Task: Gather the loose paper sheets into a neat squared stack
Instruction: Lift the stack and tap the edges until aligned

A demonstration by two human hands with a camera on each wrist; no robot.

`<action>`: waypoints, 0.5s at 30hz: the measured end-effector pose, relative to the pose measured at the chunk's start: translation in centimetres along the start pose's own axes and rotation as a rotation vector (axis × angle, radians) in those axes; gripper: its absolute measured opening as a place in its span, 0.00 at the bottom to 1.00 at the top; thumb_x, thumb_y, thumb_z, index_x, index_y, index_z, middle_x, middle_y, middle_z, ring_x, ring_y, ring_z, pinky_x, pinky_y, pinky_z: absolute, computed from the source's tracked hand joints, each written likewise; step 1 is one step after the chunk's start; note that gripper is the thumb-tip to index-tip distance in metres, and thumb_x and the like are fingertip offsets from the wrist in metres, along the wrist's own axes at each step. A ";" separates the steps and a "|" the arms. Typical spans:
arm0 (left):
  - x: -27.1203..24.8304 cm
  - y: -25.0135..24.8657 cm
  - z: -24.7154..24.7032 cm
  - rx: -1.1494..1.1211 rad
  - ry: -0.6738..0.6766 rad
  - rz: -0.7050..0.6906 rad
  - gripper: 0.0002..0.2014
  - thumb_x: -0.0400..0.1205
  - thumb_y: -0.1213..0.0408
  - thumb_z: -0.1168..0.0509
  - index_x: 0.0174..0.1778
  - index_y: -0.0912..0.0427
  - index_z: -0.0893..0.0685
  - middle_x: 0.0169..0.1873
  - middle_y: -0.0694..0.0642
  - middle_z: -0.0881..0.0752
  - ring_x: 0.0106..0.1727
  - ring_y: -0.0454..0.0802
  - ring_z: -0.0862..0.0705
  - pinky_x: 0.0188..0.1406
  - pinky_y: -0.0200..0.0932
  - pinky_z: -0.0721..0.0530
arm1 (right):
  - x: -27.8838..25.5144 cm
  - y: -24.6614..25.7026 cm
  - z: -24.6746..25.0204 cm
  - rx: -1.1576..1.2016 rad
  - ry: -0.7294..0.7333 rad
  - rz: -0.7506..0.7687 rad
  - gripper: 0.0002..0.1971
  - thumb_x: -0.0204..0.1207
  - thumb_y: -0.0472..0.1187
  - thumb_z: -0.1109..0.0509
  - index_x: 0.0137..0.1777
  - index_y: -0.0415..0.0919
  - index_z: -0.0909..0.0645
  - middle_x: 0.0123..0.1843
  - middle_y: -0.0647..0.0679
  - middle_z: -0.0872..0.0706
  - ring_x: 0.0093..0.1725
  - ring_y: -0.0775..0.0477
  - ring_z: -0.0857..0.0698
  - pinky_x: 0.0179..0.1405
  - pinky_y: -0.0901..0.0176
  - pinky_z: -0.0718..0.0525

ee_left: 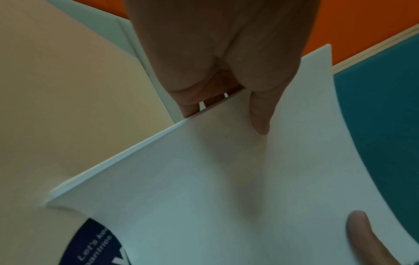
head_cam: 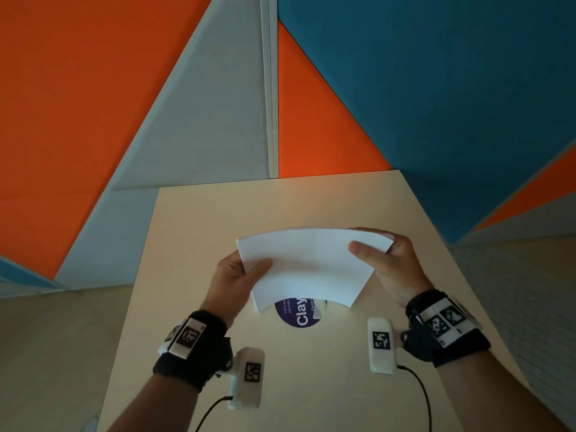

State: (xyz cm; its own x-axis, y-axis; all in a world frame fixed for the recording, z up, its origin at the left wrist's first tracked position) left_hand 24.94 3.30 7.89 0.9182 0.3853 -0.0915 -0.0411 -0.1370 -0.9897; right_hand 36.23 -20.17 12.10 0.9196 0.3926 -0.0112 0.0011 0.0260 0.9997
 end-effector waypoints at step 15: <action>0.2 3.1 0.8 0.111 0.044 0.109 0.10 0.82 0.74 0.36 0.44 0.57 0.11 0.37 0.44 0.06 0.39 0.38 0.10 0.40 0.30 0.15 | -0.1 -4.7 -0.4 -0.062 -0.039 -0.177 0.07 0.72 0.32 0.22 0.47 0.44 0.10 0.49 0.46 0.05 0.49 0.46 0.07 0.52 0.53 0.11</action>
State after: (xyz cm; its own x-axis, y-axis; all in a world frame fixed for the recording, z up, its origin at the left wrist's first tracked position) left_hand 24.63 3.67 4.68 0.9221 0.3334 -0.1963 -0.1822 -0.0734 -0.9805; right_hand 35.94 -20.00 7.43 0.9217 0.3412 -0.1846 0.1412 0.1481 0.9788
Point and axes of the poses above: each hand's wrist, its own x-axis towards the middle knuckle, its own z-axis out of the back of the hand, y = z × x, the point moved 4 cm from there along x, towards the middle knuckle
